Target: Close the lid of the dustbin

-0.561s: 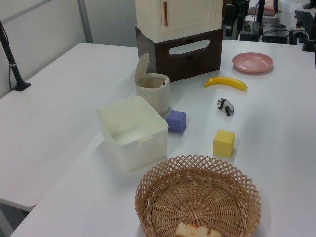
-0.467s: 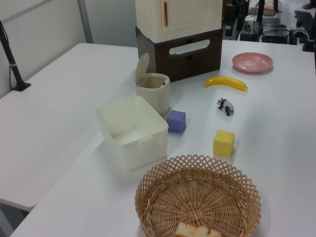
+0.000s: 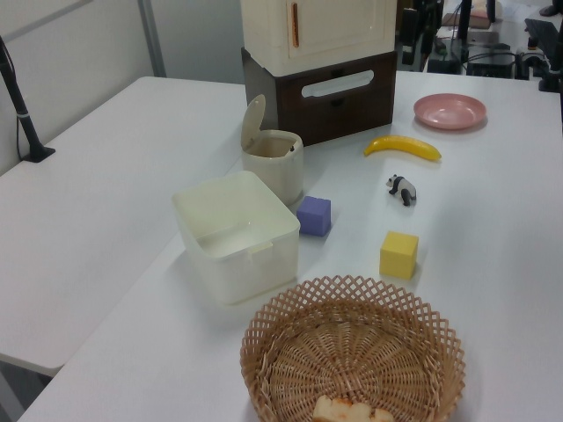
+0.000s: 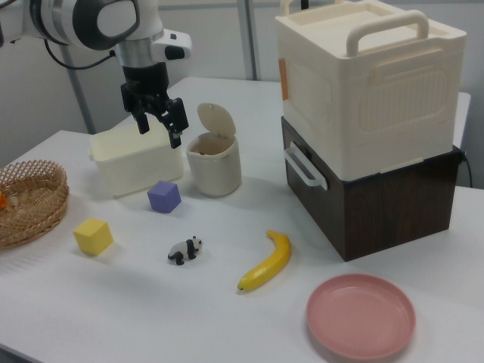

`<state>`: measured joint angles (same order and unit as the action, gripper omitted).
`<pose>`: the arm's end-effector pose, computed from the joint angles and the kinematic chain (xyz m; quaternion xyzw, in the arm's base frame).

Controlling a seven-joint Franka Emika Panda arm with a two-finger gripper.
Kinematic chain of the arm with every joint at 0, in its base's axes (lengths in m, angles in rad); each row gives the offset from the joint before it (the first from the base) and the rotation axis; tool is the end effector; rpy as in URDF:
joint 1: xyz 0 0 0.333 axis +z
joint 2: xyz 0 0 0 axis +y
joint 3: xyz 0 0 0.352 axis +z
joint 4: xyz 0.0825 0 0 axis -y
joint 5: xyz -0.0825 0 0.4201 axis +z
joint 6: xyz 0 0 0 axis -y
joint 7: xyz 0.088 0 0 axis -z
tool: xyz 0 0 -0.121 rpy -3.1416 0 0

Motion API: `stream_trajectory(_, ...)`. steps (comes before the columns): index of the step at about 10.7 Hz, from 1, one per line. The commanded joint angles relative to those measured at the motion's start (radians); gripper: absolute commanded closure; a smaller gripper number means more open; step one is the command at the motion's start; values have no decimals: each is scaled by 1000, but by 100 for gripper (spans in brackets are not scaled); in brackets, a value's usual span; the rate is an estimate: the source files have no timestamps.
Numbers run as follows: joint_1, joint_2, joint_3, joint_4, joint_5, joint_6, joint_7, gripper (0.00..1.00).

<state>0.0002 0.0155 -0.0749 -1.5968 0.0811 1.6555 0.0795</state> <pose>0.6033 -0.0356 0.6320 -0.9958 0.0795 -0.0215 0.0399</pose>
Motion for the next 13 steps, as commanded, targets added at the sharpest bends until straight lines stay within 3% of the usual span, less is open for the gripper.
stream_trajectory(1,9,-2,-25,14,8,-17,-26,0)
stream_trajectory(13,30,15,-13,20,-1,-11,-24,0)
